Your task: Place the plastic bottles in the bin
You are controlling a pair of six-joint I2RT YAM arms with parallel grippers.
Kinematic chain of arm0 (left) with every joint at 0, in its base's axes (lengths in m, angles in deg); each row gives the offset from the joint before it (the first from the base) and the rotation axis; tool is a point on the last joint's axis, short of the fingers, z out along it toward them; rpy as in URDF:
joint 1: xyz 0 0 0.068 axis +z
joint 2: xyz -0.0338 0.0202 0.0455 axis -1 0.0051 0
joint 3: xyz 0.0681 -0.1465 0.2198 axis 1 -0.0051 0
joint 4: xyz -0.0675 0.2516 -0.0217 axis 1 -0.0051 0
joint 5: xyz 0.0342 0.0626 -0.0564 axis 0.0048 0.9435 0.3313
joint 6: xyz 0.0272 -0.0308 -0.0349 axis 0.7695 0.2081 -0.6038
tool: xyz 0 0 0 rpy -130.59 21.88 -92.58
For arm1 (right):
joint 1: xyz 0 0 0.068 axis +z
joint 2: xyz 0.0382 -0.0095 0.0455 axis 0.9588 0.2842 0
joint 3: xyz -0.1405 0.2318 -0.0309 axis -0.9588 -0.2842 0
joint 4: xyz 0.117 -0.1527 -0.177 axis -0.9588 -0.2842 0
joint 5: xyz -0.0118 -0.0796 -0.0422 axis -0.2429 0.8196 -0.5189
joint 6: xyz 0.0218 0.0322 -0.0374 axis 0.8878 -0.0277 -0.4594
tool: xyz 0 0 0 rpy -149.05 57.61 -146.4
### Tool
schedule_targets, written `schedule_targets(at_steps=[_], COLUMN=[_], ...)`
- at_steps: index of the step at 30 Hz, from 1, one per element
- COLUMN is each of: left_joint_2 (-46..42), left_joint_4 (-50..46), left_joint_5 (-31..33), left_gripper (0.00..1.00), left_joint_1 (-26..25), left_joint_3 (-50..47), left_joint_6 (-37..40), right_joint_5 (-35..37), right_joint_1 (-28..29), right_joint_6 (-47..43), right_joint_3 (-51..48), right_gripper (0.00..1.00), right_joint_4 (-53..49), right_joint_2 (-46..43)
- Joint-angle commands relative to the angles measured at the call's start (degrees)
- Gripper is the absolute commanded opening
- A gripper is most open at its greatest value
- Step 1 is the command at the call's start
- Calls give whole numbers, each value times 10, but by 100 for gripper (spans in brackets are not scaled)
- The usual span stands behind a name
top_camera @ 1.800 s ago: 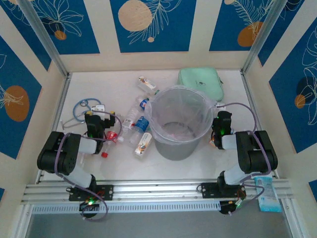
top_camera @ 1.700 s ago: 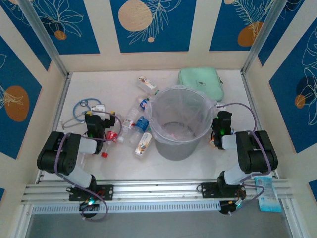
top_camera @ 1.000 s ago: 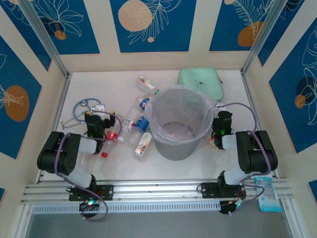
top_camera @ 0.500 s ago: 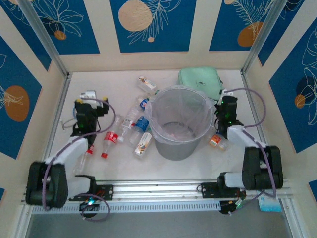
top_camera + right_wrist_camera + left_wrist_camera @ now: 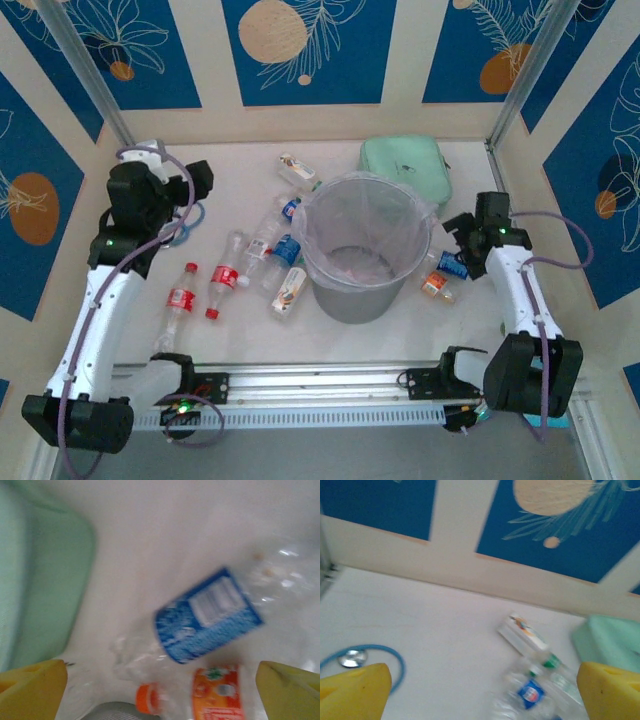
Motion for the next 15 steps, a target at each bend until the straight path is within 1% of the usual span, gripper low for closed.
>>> schedule_targets(at_steps=[1,3,5,7,11,15], left_joint_2=[11,25,50,80,132,175], left_joint_4=[-74,-72,-64,-63,-71,-108], left_joint_5=[-87,-79,-66,-64,-58,-65], left_gripper=[93,90,88,85,82,80], left_joint_1=[-42,-85,-145,-189,-250,-289], left_joint_3=[65,86,102,121,155,192], left_joint_6=[-44,-50,-50,-54,-50,-37], right_joint_5=[-36,-37,-48,-43,-43,-50], right_joint_1=[-17,-28,-41,-44,-60,-72], right_joint_6=[45,39,36,32,23,17], right_joint_3=[-15,-21,-21,-17,-16,-14], right_gripper=[95,94,93,92,92,92], right_joint_4=[-50,-34,-25,-21,1,30], right_joint_2=[1,4,15,26,56,88])
